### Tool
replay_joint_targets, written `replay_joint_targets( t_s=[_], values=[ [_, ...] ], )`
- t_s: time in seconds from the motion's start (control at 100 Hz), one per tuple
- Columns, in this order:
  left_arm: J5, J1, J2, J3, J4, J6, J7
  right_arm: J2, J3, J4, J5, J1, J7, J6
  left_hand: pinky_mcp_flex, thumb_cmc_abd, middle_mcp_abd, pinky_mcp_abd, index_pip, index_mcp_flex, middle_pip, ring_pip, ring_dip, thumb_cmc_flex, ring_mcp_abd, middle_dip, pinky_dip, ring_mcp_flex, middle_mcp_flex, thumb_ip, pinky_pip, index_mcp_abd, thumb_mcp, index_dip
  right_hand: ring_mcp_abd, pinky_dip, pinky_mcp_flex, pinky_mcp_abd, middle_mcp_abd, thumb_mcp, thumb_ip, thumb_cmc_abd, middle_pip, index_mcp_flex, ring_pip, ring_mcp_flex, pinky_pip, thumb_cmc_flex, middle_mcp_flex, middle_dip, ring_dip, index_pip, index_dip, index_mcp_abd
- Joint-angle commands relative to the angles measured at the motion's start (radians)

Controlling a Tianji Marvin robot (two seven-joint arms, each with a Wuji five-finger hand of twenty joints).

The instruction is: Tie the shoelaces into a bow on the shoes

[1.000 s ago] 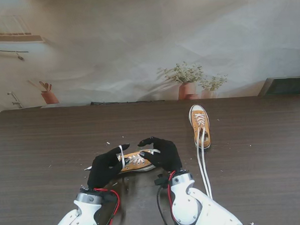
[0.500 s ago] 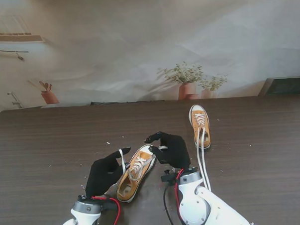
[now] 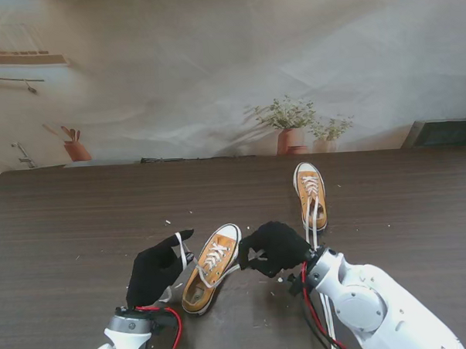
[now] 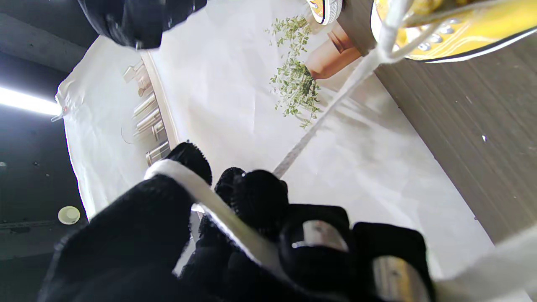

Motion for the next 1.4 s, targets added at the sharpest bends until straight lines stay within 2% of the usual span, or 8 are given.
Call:
replay_joint_targets(
  t_s=[0.0, 0.12, 0.36, 0.69, 0.9, 0.97, 1.21, 1.39],
  values=[
    [-0.001, 0.000, 0.000, 0.001, -0.009, 0.001, -0.013, 0.038, 0.012, -0.017, -0.053, 0.016, 0.016, -0.016, 0.026, 0.007, 0.011, -0.074, -0.019, 0.006, -0.005, 0.021, -0.017, -0.003, -0.036, 0.000, 0.015, 0.021, 0.029, -0.023, 0.231, -0.111, -0.021, 0.019, -0.072, 0.005, 0.033, -0.046, -0.003, 0.048, -0.050, -0.029, 0.081, 0.032, 0.083, 0.015, 0.286, -0.036, 0.050, 0.020, 0.020, 0.064, 0.043, 0.043],
    [-0.002, 0.002, 0.000, -0.001, -0.010, -0.002, -0.014, 0.072, 0.027, -0.044, -0.212, 0.036, 0.073, -0.043, 0.026, 0.007, 0.011, -0.074, -0.019, 0.005, -0.005, 0.021, -0.017, -0.003, -0.036, 0.000, 0.016, 0.021, 0.029, -0.023, 0.231, -0.111, -0.022, 0.019, -0.125, -0.014, 0.036, -0.092, -0.041, 0.040, -0.076, -0.029, 0.059, 0.030, 0.071, 0.019, 0.284, -0.106, 0.049, 0.017, 0.009, 0.049, 0.022, 0.047],
    [0.002, 0.012, 0.001, -0.012, -0.011, -0.014, -0.017, 0.119, -0.014, -0.051, -0.570, 0.090, -0.035, -0.014, 0.026, 0.009, 0.011, -0.076, -0.019, 0.006, -0.005, 0.021, -0.016, -0.001, -0.037, 0.000, 0.017, 0.021, 0.029, -0.023, 0.231, -0.111, -0.025, 0.019, -0.185, -0.046, 0.038, -0.150, -0.077, -0.087, -0.104, 0.014, 0.032, 0.070, 0.059, 0.021, 0.283, -0.286, 0.049, 0.025, -0.014, 0.080, -0.058, 0.039],
    [-0.005, 0.020, 0.001, -0.016, -0.007, -0.031, -0.023, 0.158, -0.092, -0.084, -0.849, 0.096, -0.094, 0.264, 0.026, 0.009, 0.011, -0.077, -0.019, 0.005, -0.005, 0.022, -0.016, 0.001, -0.037, 0.000, 0.019, 0.021, 0.029, -0.023, 0.231, -0.109, -0.028, 0.019, -0.191, -0.068, 0.036, -0.154, -0.086, -0.260, -0.007, 0.356, -0.005, 0.048, 0.053, 0.022, 0.264, -0.409, 0.049, 0.027, -0.043, -0.138, -0.073, 0.018],
    [-0.008, 0.025, 0.002, -0.021, -0.010, -0.040, -0.033, 0.143, -0.115, -0.109, -0.867, 0.065, 0.018, 0.442, 0.026, 0.012, 0.011, -0.077, -0.020, 0.004, -0.005, 0.022, -0.015, 0.002, -0.037, 0.000, 0.019, 0.021, 0.029, -0.022, 0.231, -0.111, -0.030, 0.019, -0.187, -0.092, 0.032, -0.142, -0.074, -0.298, 0.083, 0.518, -0.063, -0.201, 0.043, 0.021, 0.232, -0.409, 0.049, 0.031, -0.087, -0.344, -0.043, 0.012],
    [-0.007, 0.027, 0.002, -0.021, -0.012, -0.042, -0.033, 0.136, -0.137, -0.104, -0.848, 0.066, 0.047, 0.498, 0.026, 0.016, 0.011, -0.077, -0.020, 0.003, -0.005, 0.022, -0.015, 0.003, -0.037, 0.000, 0.019, 0.021, 0.029, -0.022, 0.231, -0.111, -0.031, 0.019, -0.180, -0.097, 0.030, -0.133, -0.067, -0.265, 0.160, 0.552, -0.097, -0.329, 0.041, 0.020, 0.225, -0.397, 0.048, 0.035, -0.111, -0.451, 0.083, 0.029],
    [-0.003, 0.040, 0.004, -0.023, -0.023, -0.045, -0.036, 0.112, -0.252, -0.039, -0.754, 0.103, 0.069, 0.720, 0.026, 0.023, 0.011, -0.077, -0.020, 0.002, -0.005, 0.022, -0.015, 0.009, -0.037, 0.000, 0.019, 0.021, 0.029, -0.022, 0.231, -0.110, -0.037, 0.018, -0.174, -0.118, 0.024, -0.106, -0.057, -0.294, 0.165, 0.610, -0.127, -0.836, 0.021, 0.020, 0.178, -0.248, -0.052, 0.044, -0.179, -0.375, 0.161, 0.135],
    [0.002, 0.049, 0.004, -0.021, -0.027, -0.050, -0.032, 0.081, -0.359, 0.047, -0.597, 0.160, -0.028, 0.861, 0.026, 0.028, 0.011, -0.076, -0.020, 0.002, -0.005, 0.022, -0.015, 0.013, -0.036, 0.000, 0.020, 0.021, 0.029, -0.022, 0.231, -0.111, -0.041, 0.018, -0.158, -0.144, 0.016, -0.071, -0.052, -0.330, 0.163, 0.616, -0.106, -0.976, -0.019, 0.019, 0.121, -0.345, -0.160, 0.022, -0.243, -0.433, 0.064, 0.215]
  ],
)
